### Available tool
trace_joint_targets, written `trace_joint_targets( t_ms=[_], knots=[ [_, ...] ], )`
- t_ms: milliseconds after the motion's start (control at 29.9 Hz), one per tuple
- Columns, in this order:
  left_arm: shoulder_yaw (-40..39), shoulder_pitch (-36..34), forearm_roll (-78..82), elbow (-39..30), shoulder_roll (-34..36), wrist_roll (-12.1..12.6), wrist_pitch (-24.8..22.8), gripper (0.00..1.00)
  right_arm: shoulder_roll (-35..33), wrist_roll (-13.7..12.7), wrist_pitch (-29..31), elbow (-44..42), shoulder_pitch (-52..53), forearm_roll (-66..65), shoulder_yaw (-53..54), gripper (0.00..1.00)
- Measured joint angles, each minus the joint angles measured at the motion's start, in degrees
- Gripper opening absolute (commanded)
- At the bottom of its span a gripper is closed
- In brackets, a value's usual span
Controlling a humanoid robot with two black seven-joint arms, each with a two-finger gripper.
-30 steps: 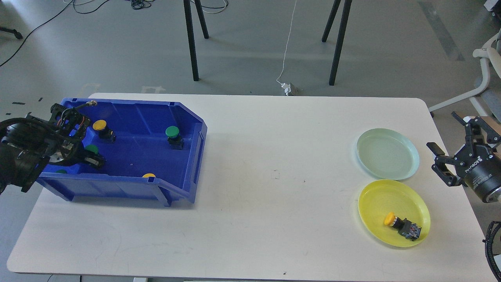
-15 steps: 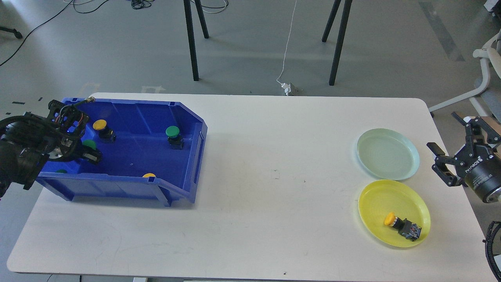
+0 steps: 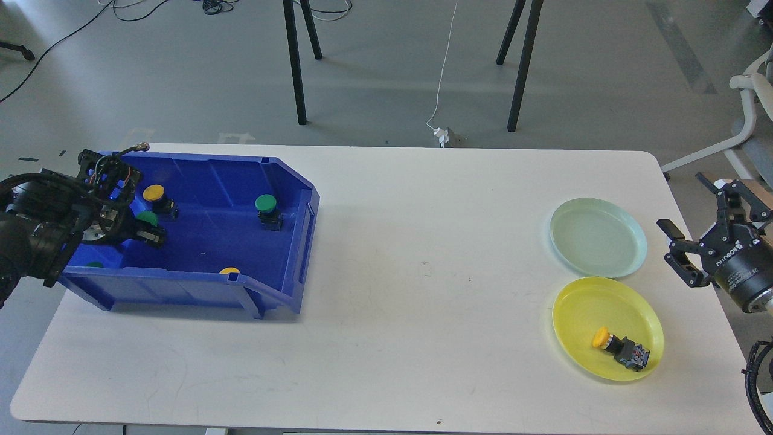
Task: Pass button and place on color plate
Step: 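Reach the left gripper into the bin and grasp a green button, then lift the green button out of the bin with the left gripper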
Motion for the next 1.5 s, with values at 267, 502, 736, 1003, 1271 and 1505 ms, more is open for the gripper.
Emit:
trace_joint_targets(
  t_ms=[267, 502, 736, 1003, 1271, 1505],
  knots=[
    [-1.0, -1.4, -2.9, -10.5, 4.8, 0.0, -5.2, 0.07, -0.1, -0.1, 0.0, -0.1, 0.0, 0.0, 0.0, 0.92],
    [-5.6, -4.9, -7.8, -26.6, 13.6, 0.0, -5.7, 0.07, 0.0, -0.1, 0.0, -0.1, 0.0, 0.0, -0.2, 0.92],
    [-14.3, -7.0, -12.7, -42.6, 21.8, 0.0, -5.7, 0.07, 0.0, 0.0, 0.1, -0.1, 0.0, -0.1, -0.3, 0.94],
    [-23.7, -6.3, -27.4, -62.1, 29.1, 0.0, -5.7, 0.07, -0.1, 0.0, 2.9, 1.0, 0.4, -0.9, -0.3, 0.95],
    [-28.2, -5.4, -45.5, -66.4, 19.0, 0.0, -5.7, 0.07, -0.1, 0.0, 5.3, 8.7, 6.4, -9.9, -0.2, 0.95],
    [-28.6, 0.5, -55.6, -60.3, 9.7, 0.0, -5.6, 0.08, 2.2, 1.5, 4.9, 8.3, 21.6, -12.4, -11.2, 0.95]
  ],
)
